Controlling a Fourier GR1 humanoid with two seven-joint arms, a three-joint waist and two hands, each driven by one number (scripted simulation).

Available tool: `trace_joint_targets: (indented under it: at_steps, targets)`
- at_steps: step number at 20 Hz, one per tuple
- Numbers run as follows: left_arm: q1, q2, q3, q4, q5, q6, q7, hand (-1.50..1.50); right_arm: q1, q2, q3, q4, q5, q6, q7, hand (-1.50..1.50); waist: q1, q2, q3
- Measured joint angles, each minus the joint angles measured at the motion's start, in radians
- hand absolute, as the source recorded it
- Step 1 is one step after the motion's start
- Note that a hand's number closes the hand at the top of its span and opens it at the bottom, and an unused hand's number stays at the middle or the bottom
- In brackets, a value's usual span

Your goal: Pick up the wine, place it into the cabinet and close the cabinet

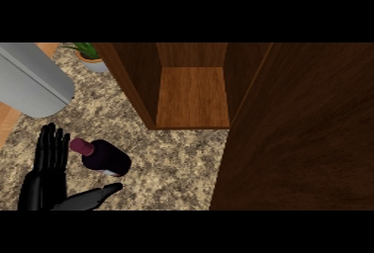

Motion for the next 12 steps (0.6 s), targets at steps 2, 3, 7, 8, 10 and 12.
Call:
trace_joint_targets:
  at_steps: [2, 3, 7, 8, 10, 12]
  targets:
    - [0.007, 0.012, 0.026, 0.032, 0.022, -0.018, -0.029, -1.50, -0.009, -0.009, 0.008, 0.000, 0.003, -0.009, 0.006, -1.50, -0.001, 0.000, 0.000]
    - [0.001, 0.013, 0.038, 0.060, 0.031, -0.025, -0.046, -1.50, -0.013, -0.011, 0.010, 0.000, 0.004, -0.016, 0.007, -1.50, -0.002, 0.000, 0.000]
    - [0.010, 0.007, 0.050, 0.136, 0.045, -0.046, -0.112, -1.50, -0.017, -0.024, 0.029, 0.000, 0.008, -0.037, 0.014, -1.50, -0.002, 0.000, 0.000]
    - [-0.002, 0.006, 0.058, 0.168, 0.048, -0.048, -0.127, -1.50, -0.013, -0.032, 0.028, 0.000, 0.008, -0.036, 0.007, -1.50, -0.003, 0.000, 0.000]
    - [-0.002, 0.006, 0.069, 0.208, 0.056, -0.060, -0.160, -1.50, -0.022, -0.036, 0.028, 0.000, 0.010, -0.046, 0.014, -1.50, -0.002, 0.001, 0.000]
    - [-0.027, 0.016, 0.089, 0.253, 0.065, -0.065, -0.169, -1.50, -0.017, -0.037, 0.047, 0.003, 0.012, -0.054, 0.005, -1.50, -0.002, 0.001, 0.000]
